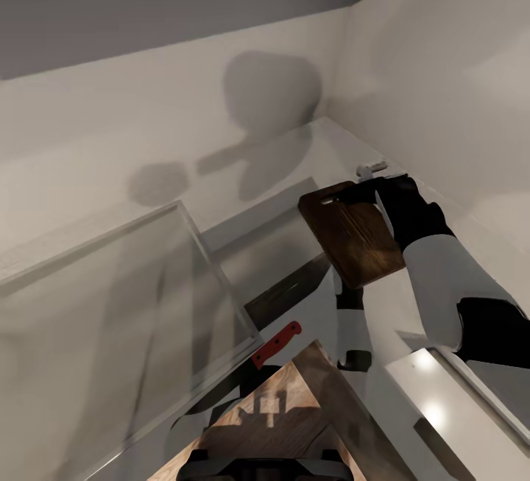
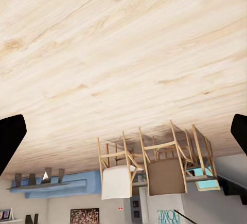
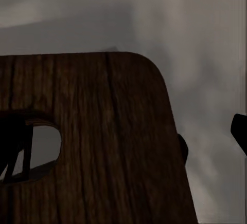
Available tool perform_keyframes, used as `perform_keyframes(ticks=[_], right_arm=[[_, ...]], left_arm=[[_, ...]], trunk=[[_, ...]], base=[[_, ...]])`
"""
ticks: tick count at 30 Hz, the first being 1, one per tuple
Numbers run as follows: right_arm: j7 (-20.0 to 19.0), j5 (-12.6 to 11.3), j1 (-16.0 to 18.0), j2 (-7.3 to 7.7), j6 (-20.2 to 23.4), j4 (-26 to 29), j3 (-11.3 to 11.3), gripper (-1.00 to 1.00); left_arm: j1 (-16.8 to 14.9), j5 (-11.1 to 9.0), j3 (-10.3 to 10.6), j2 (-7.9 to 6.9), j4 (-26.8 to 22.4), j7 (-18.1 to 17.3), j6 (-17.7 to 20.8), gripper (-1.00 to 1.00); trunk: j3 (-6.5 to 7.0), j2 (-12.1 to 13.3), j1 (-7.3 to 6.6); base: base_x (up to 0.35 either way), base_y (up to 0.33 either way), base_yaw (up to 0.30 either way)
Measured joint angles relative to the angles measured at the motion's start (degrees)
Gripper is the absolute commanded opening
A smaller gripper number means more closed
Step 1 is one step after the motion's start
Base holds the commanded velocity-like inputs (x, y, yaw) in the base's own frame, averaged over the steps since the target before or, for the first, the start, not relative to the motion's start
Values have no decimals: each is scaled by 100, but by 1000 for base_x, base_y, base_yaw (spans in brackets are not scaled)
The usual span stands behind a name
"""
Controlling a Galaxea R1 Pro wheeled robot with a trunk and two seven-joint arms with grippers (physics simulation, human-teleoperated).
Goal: In the kitchen, take the Vidalia onion out of the sink, dice it on the chopping board with the paring knife, put the diced onion into the bowl on the countertop, then place both the paring knife and the chopping board into the sink.
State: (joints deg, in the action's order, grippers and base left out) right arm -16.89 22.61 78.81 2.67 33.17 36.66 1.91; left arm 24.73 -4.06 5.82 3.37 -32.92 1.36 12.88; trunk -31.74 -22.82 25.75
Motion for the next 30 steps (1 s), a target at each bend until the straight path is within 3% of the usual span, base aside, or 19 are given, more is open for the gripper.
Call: perform_keyframes(ticks=[30], right_arm=[[-1, -45, 4, 7, 73, -7, 5, 100]], left_arm=[[0, 0, 1, 0, 9, -6, 0, 100]], trunk=[[1, -2, -1]], base=[[0, 0, 0]])
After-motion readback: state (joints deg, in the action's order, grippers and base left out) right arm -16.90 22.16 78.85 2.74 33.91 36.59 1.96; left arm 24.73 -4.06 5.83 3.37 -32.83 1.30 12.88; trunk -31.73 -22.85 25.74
